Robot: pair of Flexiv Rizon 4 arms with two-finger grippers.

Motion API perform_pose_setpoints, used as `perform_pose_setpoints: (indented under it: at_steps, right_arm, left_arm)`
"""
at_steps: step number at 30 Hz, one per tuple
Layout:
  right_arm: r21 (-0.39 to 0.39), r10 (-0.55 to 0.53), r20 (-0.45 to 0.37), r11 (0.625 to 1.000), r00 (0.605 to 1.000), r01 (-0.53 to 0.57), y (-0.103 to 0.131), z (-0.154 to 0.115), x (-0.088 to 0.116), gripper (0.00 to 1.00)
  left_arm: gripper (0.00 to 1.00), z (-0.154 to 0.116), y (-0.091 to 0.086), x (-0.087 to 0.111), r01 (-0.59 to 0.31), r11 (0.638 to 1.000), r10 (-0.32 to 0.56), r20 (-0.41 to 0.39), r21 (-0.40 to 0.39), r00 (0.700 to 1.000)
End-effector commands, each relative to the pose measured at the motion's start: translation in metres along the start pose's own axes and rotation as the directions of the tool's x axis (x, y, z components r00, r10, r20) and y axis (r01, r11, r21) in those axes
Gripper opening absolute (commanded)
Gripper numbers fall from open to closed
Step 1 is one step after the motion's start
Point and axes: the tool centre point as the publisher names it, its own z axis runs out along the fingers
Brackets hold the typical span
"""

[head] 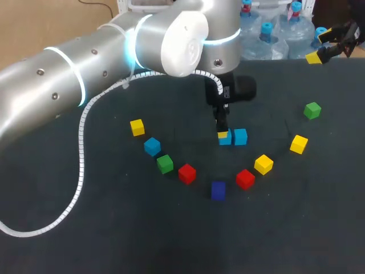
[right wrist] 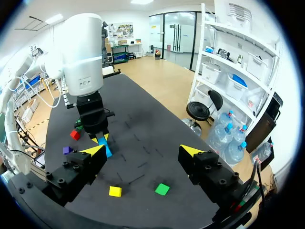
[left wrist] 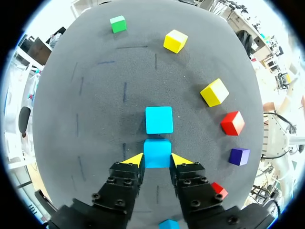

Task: Place the blue cubes, place green cubes on the blue cubes, place the yellow cubes on the green cubes, then place the red cubes on the yellow cubes, and place purple cube on the red cubes.

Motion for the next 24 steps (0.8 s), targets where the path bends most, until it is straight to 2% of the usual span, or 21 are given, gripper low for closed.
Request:
perform_pose_setpoints:
  at_steps: [1, 9, 24]
  right_arm:
    - [0.001, 0.0, 0.001, 1.0, 1.0, 0.0, 0.0004, 0.0, 0.0003, 1.0]
    - [0.001, 0.0, 0.001, 1.0, 1.0, 0.0, 0.0004, 0.0, 0.0003, 1.0]
    - [0.001, 0.0, 0.001, 1.0, 1.0, 0.0, 0.0004, 0.0, 0.0003, 1.0]
  left_arm:
    - [0.0, -0.0007, -0.0033, -0.0002, -0.003, 1.0, 0.003, -0.004, -0.002, 1.0]
    - [0.0, 0.0005, -0.0065, -0.0019, -0.006, 1.0, 0.006, -0.004, 0.009, 1.0]
    - [0.0, 0.0028, -0.0021, -0.0014, 0.028, 1.0, -0.028, 0.01, 0.012, 1.0]
